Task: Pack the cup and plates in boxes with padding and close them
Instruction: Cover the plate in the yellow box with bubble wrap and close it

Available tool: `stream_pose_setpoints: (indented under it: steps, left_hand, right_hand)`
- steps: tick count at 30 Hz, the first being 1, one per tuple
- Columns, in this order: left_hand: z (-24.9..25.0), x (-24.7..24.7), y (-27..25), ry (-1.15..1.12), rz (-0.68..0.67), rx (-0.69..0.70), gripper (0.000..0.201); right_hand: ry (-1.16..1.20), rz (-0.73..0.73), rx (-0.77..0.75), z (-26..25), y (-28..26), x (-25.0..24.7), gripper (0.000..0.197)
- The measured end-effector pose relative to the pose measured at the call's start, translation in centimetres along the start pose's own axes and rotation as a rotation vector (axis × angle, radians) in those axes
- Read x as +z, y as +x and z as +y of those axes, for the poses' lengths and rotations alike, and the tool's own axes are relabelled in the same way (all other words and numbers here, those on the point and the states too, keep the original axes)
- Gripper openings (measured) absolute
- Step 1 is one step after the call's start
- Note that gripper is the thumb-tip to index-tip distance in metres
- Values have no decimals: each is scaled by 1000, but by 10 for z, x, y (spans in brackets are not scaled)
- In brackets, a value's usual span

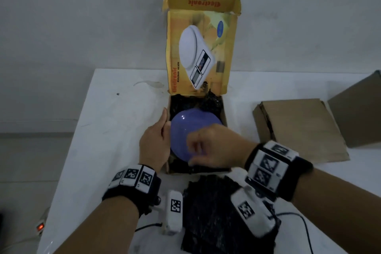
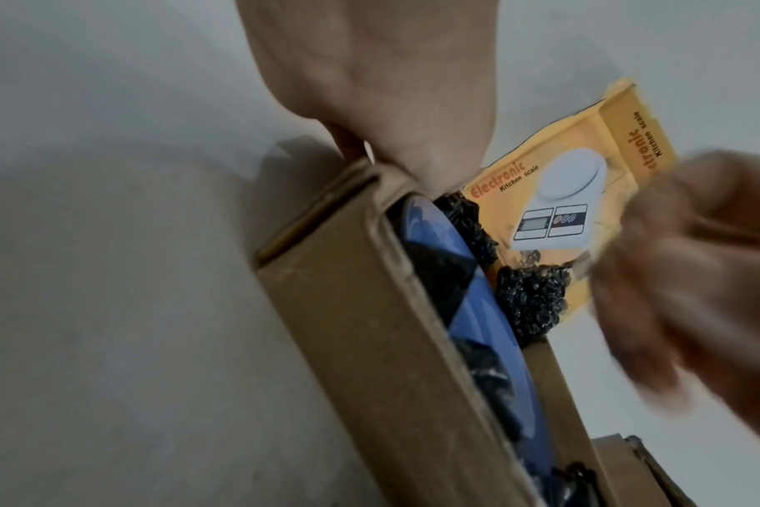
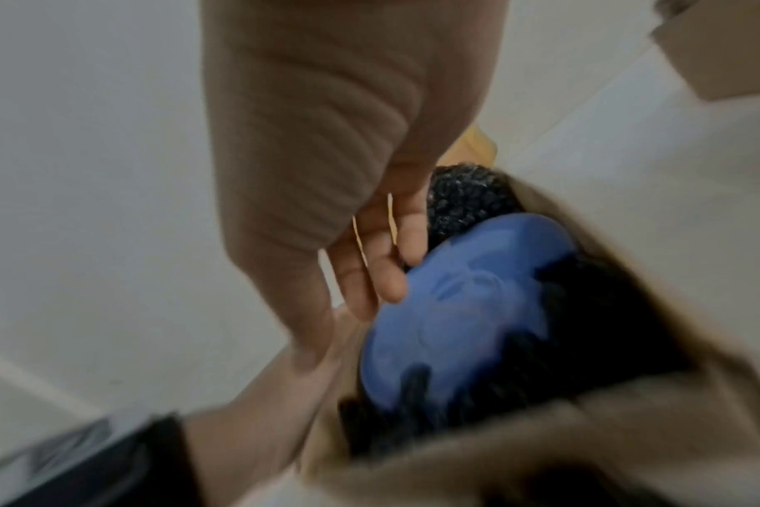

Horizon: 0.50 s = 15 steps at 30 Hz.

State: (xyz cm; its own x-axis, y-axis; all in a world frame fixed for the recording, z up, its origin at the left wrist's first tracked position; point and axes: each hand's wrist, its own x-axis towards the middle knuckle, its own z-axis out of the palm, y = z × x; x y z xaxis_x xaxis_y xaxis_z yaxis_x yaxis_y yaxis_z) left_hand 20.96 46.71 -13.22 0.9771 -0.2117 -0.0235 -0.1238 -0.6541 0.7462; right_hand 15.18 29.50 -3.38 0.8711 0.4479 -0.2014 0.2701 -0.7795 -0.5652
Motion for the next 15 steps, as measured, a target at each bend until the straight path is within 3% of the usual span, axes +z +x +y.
stream_pose_setpoints:
  steps: [3, 5, 7, 10, 13, 15]
  left_hand:
    - [7, -4, -2, -1, -46, -55, 46]
    - [9, -5, -4, -15, -77, -92, 47]
    - [12, -4, -7, -28, -98, -109, 47]
    - [14, -2, -11, -14, -104, -102, 48]
    - [15, -2, -12, -3, -106, -75, 48]
    - [14, -3, -11, 1, -105, -59, 48]
  right_hand:
    - [-62, -291, -22, -5, -44, 24, 33]
    - [-212, -350, -101, -1, -61, 42, 43]
    - [-323, -301, -127, 5, -69, 55, 44]
    - [-345, -194, -177, 7, -72, 66, 24]
    - [-215, -132, -147, -1, -76, 61, 10]
    - [-82, -51, -75, -3, -81, 49, 11]
